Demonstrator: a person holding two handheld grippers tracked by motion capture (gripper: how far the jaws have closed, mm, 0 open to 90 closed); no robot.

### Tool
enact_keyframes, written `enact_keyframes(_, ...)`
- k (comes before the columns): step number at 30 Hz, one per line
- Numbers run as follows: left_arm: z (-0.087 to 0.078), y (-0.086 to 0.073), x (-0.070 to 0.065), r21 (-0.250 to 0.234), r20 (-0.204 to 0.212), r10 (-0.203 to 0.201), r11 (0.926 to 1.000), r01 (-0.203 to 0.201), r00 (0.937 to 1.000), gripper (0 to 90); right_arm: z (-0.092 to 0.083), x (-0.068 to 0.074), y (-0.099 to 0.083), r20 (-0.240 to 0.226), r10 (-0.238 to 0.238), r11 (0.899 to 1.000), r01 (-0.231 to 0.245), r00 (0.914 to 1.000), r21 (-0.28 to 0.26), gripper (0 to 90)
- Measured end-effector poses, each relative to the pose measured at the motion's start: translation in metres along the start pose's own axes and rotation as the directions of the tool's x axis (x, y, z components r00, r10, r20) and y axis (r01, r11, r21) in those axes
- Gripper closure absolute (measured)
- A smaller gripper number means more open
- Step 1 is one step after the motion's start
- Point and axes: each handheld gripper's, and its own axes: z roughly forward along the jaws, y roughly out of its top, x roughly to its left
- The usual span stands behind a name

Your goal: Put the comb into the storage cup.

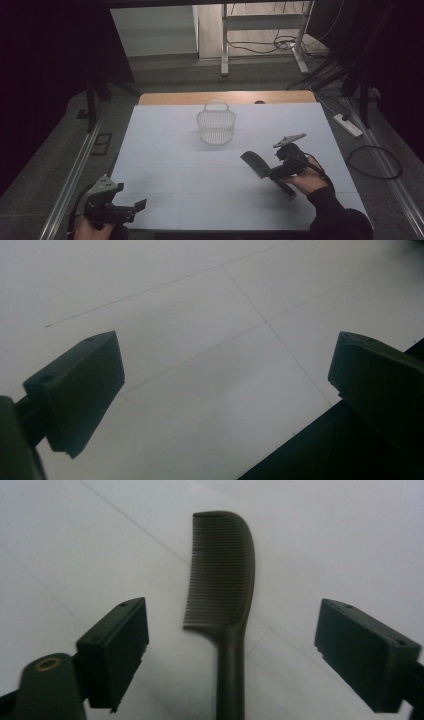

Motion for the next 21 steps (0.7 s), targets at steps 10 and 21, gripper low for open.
enact_keyframes(10,0.0,0.0,0.0,-0.001,0.002,-0.001,1.0,0.001,1.0,2.0,-0.008,0.004,-0.011,0.007,-0.018,0.999,0.017,0.9998,0.038,0.0)
enact_keyframes(21,0.0,0.0,0.0,-0.001,0.003,-0.001,1.0,0.001,1.0,2.0,-0.015,0.002,-0.021,-0.005,-0.007,0.996,0.008,1.0,0.09,0.0)
